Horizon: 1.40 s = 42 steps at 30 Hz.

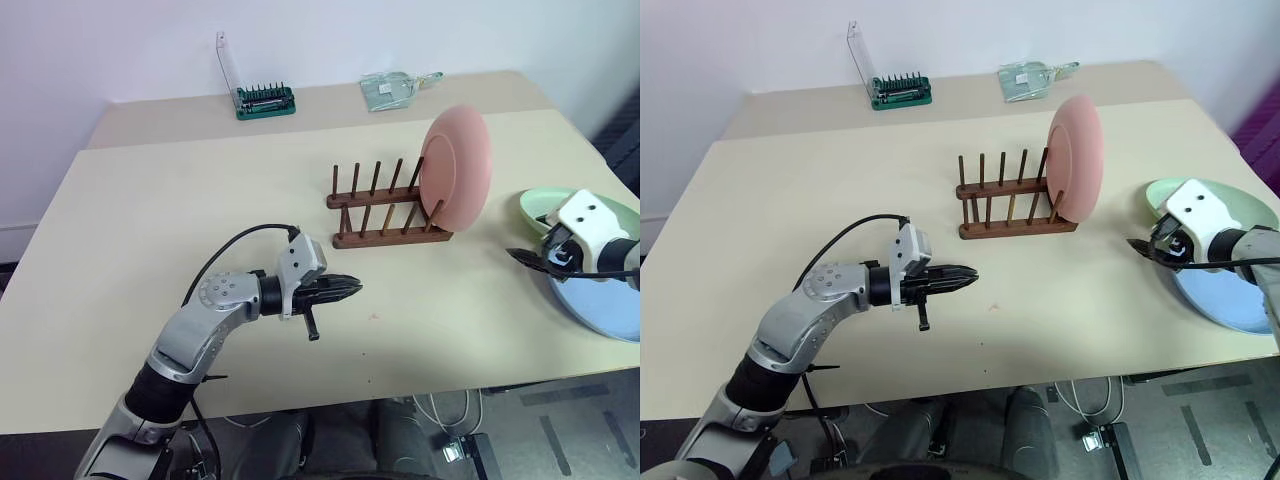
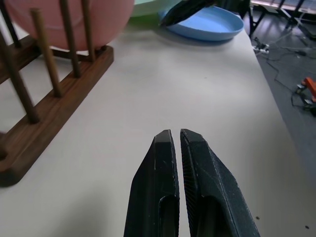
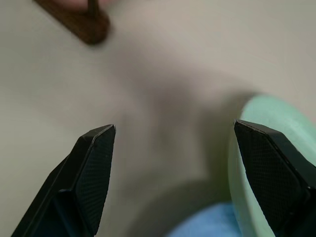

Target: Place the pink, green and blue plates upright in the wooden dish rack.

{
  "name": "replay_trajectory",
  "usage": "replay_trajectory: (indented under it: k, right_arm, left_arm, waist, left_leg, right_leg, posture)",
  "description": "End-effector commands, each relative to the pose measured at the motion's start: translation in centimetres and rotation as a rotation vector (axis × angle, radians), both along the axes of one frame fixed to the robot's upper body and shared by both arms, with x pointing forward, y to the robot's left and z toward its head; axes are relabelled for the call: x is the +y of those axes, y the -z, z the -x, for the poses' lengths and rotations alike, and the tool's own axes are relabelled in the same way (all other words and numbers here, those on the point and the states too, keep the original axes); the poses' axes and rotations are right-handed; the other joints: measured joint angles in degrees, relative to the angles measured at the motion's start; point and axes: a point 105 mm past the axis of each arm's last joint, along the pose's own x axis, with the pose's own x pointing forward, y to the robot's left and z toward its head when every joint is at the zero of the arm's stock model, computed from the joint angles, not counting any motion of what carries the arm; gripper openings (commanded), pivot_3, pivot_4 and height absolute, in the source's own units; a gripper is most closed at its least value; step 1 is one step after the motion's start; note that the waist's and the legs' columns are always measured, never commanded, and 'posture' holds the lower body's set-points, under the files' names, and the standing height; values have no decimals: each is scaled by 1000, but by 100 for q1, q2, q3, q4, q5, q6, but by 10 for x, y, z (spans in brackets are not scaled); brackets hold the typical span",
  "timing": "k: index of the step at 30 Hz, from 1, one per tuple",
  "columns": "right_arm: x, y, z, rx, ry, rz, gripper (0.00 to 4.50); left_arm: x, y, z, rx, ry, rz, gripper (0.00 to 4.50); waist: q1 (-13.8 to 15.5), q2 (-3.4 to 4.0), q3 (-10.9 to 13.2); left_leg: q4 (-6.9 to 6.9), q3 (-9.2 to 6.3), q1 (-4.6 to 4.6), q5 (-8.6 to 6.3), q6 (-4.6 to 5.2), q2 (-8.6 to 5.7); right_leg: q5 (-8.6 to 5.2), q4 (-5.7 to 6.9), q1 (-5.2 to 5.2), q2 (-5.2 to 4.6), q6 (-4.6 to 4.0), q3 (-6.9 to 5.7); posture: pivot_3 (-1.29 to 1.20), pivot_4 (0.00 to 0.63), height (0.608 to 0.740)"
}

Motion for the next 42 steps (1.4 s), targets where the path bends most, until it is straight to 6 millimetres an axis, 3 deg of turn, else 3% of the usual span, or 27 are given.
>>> replay_trajectory:
  k: [1, 4, 6, 7, 13, 19, 21, 24, 28, 30, 32, 35, 38, 42]
  right_arm:
    - [-16, 1, -13, -33, 42, 146, 3876]
    - [-26, 13, -22, -22, 74, 179, 3876]
    - [-28, 19, -24, -4, 77, 174, 3353]
    - [-29, 19, -26, -9, 80, 166, 3012]
    - [-25, 4, -34, -82, 89, 142, 19]
    - [-26, -26, -33, -223, 129, 136, 19]
    - [-19, -46, -32, -294, 131, 51, 19]
    - [-2, -102, -27, -495, 109, -200, 19]
    - [49, -192, 2, -734, -139, -727, 19]
    - [70, -211, 18, -719, -281, -921, 19]
    - [117, -219, 47, -582, -558, -1044, 19]
    - [161, -214, 72, -409, -769, -1168, 19]
    - [189, -204, 67, -278, -778, -1312, 19]
    - [200, -178, 34, -139, -553, -1456, 19]
  left_arm:
    - [-2, -8, 2, -44, 12, 15, 217]
    - [-3, -8, 3, -44, 12, 16, 217]
    - [-2, -8, 4, -45, 8, 16, 217]
    - [-2, -8, 4, -45, 3, 16, 217]
    - [0, -9, 5, -43, -7, 16, 217]
    - [1, -9, 5, -40, -10, 16, 217]
    - [1, -9, 5, -41, -8, 15, 217]
    - [1, -9, 5, -45, -7, 11, 217]
    - [2, -9, 4, -45, -7, 10, 217]
    - [3, -10, 3, -46, -12, 13, 217]
    - [10, -13, -1, -43, -45, 26, 217]
    - [23, -14, -7, -44, -89, 19, 217]
    - [36, -11, -11, -53, -121, -14, 217]
    - [41, -12, -14, -56, -147, -13, 217]
  waist:
    - [-1, -1, 0]
    - [4, -5, 1]
    - [5, -5, 1]
    - [5, -4, 0]
    - [7, -4, 0]
    - [10, -3, 0]
    - [9, -3, 0]
    - [0, -2, 0]
    - [-6, 2, 1]
    - [12, 0, 1]
    - [60, -12, 2]
    - [66, -13, 3]
    - [13, -13, 2]
    - [14, -13, 2]
  left_leg:
    - [0, 10, 3, -3, 5, 6]
    - [-1, 28, 2, -4, 4, 30]
    - [-8, 31, -1, -5, 3, 37]
    - [-11, 33, -2, -5, 2, 41]
    - [-10, 41, 0, -5, 0, 48]
    - [-11, 42, -3, -5, 0, 49]
    - [-11, 43, -4, -5, 0, 49]
    - [-12, 48, -3, -5, 0, 52]
    - [-13, 54, -2, -5, 0, 58]
    - [-14, 52, -4, -5, 0, 62]
    - [-16, 38, -8, -6, 1, 63]
    - [-15, 37, -12, -14, 8, 62]
    - [-11, 43, -8, -14, 8, 62]
    - [-10, 45, -6, -11, 3, 63]
  right_leg:
    - [0, -2, -1, 10, 0, 13]
    - [1, -11, -8, 40, -2, 34]
    - [3, -13, -17, 50, -4, 42]
    - [4, -13, -21, 54, -6, 43]
    - [11, -19, -20, 65, -13, 55]
    - [12, -19, -25, 67, -13, 58]
    - [12, -18, -26, 67, -13, 60]
    - [13, -18, -28, 69, -13, 64]
    - [17, -19, -31, 73, -16, 68]
    - [18, -20, -31, 76, -18, 68]
    - [18, -23, -29, 76, -19, 59]
    - [18, -33, -28, 74, -19, 55]
    - [19, -28, -27, 73, -20, 59]
    - [24, -24, -29, 73, -26, 60]
  posture:
    - [0, 150, 738]
    - [0, 150, 738]
    - [0, 150, 738]
    - [0, 150, 738]
    - [0, 150, 738]
    - [0, 150, 738]
    - [0, 150, 738]
    - [0, 150, 738]
    - [0, 150, 738]
    - [0, 150, 738]
    - [0, 150, 738]
    - [0, 150, 738]
    - [0, 150, 738]
    - [0, 150, 738]
